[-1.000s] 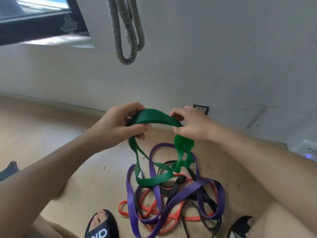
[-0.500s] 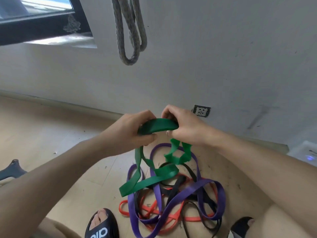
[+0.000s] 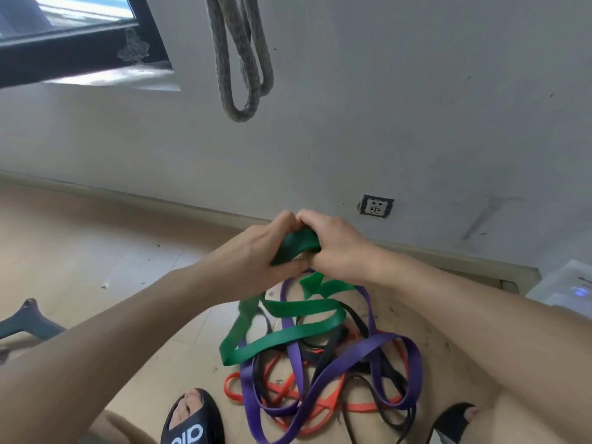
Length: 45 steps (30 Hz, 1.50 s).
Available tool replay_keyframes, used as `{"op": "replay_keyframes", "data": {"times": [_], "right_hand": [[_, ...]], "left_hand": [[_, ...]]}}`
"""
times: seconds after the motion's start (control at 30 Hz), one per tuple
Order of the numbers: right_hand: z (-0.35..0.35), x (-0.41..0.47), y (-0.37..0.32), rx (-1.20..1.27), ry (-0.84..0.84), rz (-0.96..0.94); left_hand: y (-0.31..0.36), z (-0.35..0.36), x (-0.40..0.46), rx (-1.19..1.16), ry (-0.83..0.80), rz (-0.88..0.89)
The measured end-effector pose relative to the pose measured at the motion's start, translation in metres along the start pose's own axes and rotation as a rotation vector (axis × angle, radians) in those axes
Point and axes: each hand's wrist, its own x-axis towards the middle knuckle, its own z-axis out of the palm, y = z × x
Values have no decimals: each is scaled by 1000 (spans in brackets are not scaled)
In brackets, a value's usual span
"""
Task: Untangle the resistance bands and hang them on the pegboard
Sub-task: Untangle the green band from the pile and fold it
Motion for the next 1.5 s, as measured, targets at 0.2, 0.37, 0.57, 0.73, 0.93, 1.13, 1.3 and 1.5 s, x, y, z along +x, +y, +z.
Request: {"op": "replay_keyframes", "data": {"times": [0.2,0.37,0.57,0.73,0.93,1.13,1.3,1.5], "right_hand": [[-13,-1,14,73,-124,109],[-20,-1,24,122,-114,118],[-16,0,34,143,-245,159],[-19,-5,44,76,-359,219],[-21,-3,61,121,-258,202],[-28,-3,71,186,-87,248],[-27,-5,74,161,-125,273],[-20,-10,75,15,-167,267]], "left_hand": [[-8,-23,5,-205,-22,-158],[-12,-29,3,-368,26,-293],[-6,-27,5,-200,-5,-241],[-15,-34,4,-303,86,-293],[-35,-38,1,-531,170,-432],[-49,-40,2,-723,318,-537],[-57,-43,3,-794,377,-596],[-63,-48,0,-791,398,-600]]}}
